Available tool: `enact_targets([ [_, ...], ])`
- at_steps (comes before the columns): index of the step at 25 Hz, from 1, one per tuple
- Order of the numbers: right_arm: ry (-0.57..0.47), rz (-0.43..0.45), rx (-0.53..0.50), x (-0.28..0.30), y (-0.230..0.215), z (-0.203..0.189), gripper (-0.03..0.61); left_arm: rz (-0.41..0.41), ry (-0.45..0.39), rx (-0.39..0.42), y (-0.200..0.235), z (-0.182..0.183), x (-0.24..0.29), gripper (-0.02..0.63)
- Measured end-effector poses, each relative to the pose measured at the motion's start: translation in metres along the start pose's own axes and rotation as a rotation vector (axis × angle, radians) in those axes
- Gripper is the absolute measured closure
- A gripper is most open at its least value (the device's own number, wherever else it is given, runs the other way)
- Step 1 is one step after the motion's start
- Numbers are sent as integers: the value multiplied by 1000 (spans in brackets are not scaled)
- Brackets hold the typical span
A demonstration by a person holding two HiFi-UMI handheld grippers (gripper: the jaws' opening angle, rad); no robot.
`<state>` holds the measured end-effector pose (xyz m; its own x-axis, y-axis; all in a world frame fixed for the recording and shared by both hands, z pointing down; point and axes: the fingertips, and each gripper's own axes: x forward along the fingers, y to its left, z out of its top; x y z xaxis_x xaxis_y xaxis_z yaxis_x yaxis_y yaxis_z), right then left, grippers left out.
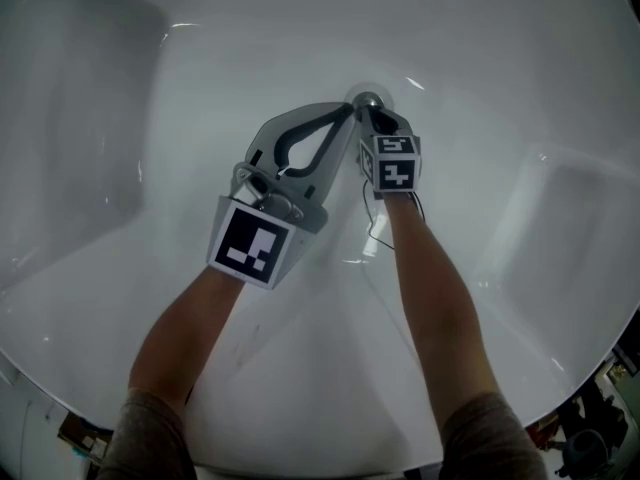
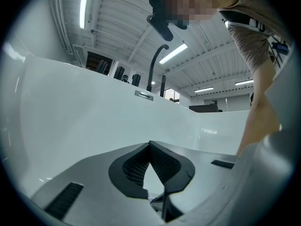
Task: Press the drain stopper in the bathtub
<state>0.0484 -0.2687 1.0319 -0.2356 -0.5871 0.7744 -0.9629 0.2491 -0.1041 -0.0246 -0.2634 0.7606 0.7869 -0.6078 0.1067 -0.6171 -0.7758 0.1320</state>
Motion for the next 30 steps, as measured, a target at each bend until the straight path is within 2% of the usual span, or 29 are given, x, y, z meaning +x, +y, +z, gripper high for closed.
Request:
enact_targets([
  [12,88,25,19,5,0,-4,574,-3,22,-24,-1,-7,-2,612],
  [18,31,14,7,-4,0,2,574,-2,42,-26,-2,-11,-1,612],
  [21,40,13,-21,-5,-1,2,575,5,51,-35,-1,-13,-3,612],
  [26,36,-5,10,-12,-4,2,575,21,77,-50,0,-20,-6,612],
  [30,23,-11,42,-28,3,13,575,30,79,-53,2,-3,-13,612],
])
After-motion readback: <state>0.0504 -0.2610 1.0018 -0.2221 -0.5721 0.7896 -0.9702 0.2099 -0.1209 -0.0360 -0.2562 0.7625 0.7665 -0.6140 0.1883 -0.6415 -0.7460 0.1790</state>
